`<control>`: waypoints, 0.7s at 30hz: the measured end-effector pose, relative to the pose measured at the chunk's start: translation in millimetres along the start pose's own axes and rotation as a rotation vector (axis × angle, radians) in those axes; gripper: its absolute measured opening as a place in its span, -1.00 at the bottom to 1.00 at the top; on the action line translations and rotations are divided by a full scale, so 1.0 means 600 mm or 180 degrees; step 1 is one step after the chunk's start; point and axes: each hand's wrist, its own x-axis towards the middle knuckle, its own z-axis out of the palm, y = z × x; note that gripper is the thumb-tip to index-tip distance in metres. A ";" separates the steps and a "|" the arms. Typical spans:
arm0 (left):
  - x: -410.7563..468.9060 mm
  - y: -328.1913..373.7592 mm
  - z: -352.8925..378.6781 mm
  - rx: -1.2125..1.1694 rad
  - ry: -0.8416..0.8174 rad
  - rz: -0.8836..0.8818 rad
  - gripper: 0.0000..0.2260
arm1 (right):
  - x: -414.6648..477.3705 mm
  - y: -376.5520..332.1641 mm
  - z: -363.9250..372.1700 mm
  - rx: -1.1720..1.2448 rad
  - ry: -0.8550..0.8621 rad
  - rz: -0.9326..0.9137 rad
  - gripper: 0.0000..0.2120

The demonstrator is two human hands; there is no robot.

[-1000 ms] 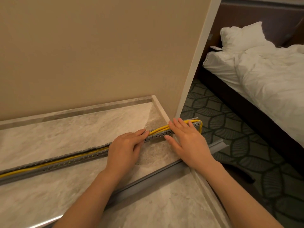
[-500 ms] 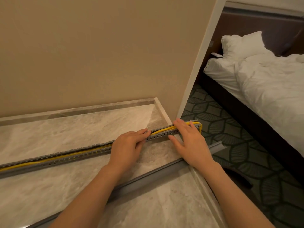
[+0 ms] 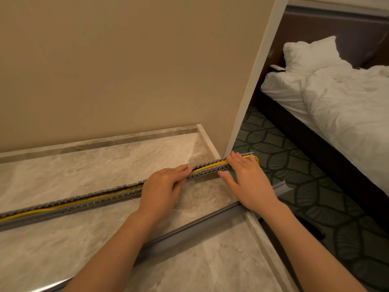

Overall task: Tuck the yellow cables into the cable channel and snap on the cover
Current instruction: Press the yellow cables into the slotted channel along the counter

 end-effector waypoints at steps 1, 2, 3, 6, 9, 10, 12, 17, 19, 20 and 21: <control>0.000 0.000 0.000 -0.0001 -0.0006 0.0007 -0.72 | 0.000 -0.003 0.002 -0.0121 -0.0022 -0.0015 -0.41; 0.000 -0.001 0.000 0.0009 -0.0007 0.0019 -0.71 | 0.000 -0.006 0.004 -0.0212 -0.0033 -0.0024 -0.39; 0.000 -0.001 0.001 0.0025 -0.0013 0.0026 -0.71 | -0.001 -0.010 0.008 -0.0274 -0.0051 -0.0024 -0.38; -0.001 -0.004 0.000 0.0037 -0.0087 -0.0004 -0.68 | -0.002 -0.021 0.024 -0.0436 -0.0222 0.0016 -0.30; 0.002 -0.008 -0.006 0.0014 -0.0345 0.0029 -0.64 | 0.000 -0.026 0.036 -0.0498 -0.0303 0.0077 -0.23; 0.004 -0.009 -0.008 0.0003 -0.0505 0.0048 -0.63 | 0.001 -0.025 0.039 -0.0451 -0.0337 0.0112 -0.22; 0.001 -0.010 -0.021 0.0059 -0.0814 0.0026 -0.60 | 0.002 -0.026 0.035 -0.0323 -0.0382 0.0160 -0.24; -0.065 -0.003 -0.072 0.0288 -0.0903 -0.0270 -0.55 | -0.027 -0.066 0.012 0.0402 -0.0386 -0.0007 -0.37; -0.108 -0.005 -0.098 0.0195 -0.0926 -0.0428 -0.55 | -0.047 -0.099 0.001 0.0665 -0.0367 -0.0115 -0.40; -0.131 -0.007 -0.115 0.0166 -0.0930 -0.0489 -0.55 | -0.058 -0.119 -0.007 0.0776 -0.0369 -0.0166 -0.42; -0.153 -0.011 -0.130 0.0154 -0.0913 -0.0534 -0.56 | -0.068 -0.138 -0.014 0.0874 -0.0372 -0.0225 -0.43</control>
